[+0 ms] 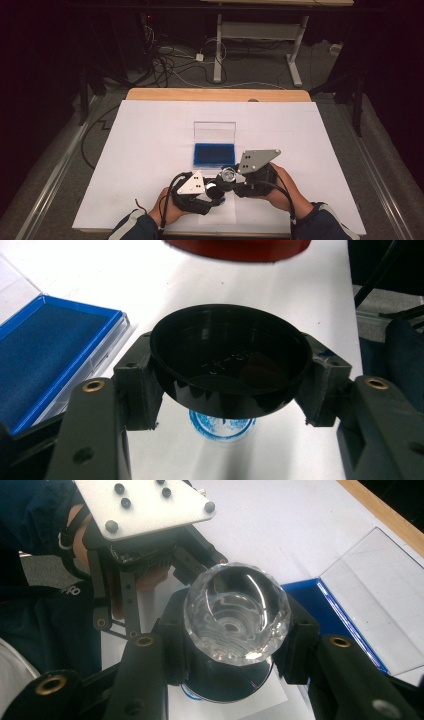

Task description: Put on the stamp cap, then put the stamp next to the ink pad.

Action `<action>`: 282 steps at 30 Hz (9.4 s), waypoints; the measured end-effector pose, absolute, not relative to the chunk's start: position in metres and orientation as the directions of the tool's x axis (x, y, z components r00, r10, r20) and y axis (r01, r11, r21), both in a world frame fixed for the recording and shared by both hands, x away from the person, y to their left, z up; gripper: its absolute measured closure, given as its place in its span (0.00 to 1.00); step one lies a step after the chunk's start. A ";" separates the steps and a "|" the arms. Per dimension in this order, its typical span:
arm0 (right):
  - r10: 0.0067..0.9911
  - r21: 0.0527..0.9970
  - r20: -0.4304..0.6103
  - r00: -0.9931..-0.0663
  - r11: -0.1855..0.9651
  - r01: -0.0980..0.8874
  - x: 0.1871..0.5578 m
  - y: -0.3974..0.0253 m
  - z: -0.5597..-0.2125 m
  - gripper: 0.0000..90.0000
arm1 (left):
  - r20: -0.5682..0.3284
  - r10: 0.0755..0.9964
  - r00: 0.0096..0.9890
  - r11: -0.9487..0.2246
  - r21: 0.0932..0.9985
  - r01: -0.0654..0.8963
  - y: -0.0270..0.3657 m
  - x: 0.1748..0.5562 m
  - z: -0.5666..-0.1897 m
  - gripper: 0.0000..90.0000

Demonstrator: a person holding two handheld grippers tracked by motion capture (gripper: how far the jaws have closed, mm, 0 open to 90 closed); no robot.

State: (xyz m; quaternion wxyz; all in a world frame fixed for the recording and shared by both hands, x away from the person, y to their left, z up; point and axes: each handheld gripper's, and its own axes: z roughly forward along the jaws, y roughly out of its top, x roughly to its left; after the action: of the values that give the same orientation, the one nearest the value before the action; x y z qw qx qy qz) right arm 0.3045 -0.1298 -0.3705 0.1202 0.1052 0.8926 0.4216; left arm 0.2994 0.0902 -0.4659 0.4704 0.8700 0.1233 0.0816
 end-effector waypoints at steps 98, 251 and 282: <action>0.303 0.816 -0.045 -0.952 0.561 0.140 0.310 -0.123 -0.384 0.63 | 0.018 0.337 0.942 -0.470 0.870 0.151 0.091 0.300 -0.464 0.39; 0.572 0.719 -0.078 -0.816 0.600 0.352 0.403 -0.185 -0.403 0.63 | 0.217 0.617 0.756 -0.570 0.787 0.239 0.228 0.269 -0.476 0.16; 0.601 0.645 -0.066 -0.796 0.635 0.426 0.432 -0.174 -0.438 0.63 | 0.207 0.612 0.764 -0.571 0.784 0.245 0.226 0.269 -0.477 0.17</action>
State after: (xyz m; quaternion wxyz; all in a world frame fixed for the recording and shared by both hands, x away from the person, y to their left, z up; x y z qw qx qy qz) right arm 0.4324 -0.1739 -0.4377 0.1387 0.2873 0.8934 0.3164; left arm 0.2689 0.2262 -0.4772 0.3896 0.8544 0.2507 0.2353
